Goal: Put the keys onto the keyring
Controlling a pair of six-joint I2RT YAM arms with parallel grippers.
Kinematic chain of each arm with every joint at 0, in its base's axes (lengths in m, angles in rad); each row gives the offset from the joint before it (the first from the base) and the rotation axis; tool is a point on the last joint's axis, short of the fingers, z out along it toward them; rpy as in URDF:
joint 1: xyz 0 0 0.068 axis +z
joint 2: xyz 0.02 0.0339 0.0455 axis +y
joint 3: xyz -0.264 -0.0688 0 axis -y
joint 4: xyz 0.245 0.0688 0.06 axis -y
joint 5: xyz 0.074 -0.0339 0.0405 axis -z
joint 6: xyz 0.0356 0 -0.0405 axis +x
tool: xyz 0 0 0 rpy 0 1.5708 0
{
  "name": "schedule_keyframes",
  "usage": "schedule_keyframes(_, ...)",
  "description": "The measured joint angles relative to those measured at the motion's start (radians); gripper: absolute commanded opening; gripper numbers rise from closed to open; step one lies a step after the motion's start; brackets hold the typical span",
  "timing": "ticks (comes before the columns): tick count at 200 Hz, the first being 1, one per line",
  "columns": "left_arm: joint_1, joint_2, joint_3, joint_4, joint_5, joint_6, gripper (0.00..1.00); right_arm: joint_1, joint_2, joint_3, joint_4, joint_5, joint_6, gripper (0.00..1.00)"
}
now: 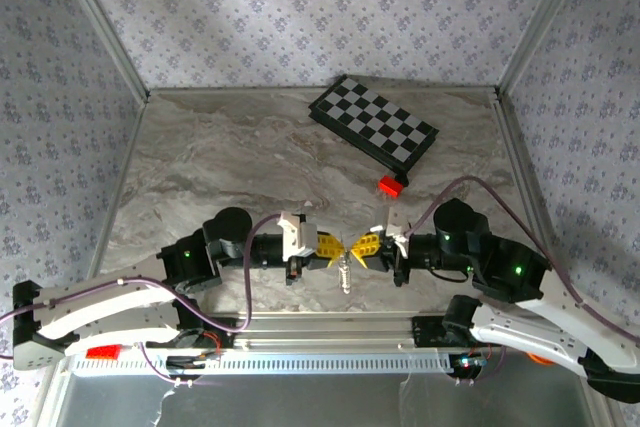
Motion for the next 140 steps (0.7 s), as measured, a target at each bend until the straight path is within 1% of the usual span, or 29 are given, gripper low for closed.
schedule_keyframes(52, -0.002, 0.011, 0.000, 0.001, 0.000, 0.005, 0.00, -0.015, -0.005, -0.026, 0.004, -0.021, 0.002, 0.08)
schedule_keyframes(94, -0.002, 0.016, -0.002, 0.031, 0.018, 0.004, 0.00, -0.018, -0.008, -0.034, 0.027, -0.065, 0.001, 0.10)
schedule_keyframes(111, -0.002, 0.021, -0.005, 0.049, 0.027, 0.003, 0.00, -0.018, -0.019, -0.043, 0.037, -0.076, 0.000, 0.16)
schedule_keyframes(140, -0.008, 0.026, -0.009, 0.088, 0.037, -0.005, 0.00, -0.018, -0.041, -0.055, 0.047, -0.080, 0.000, 0.19)
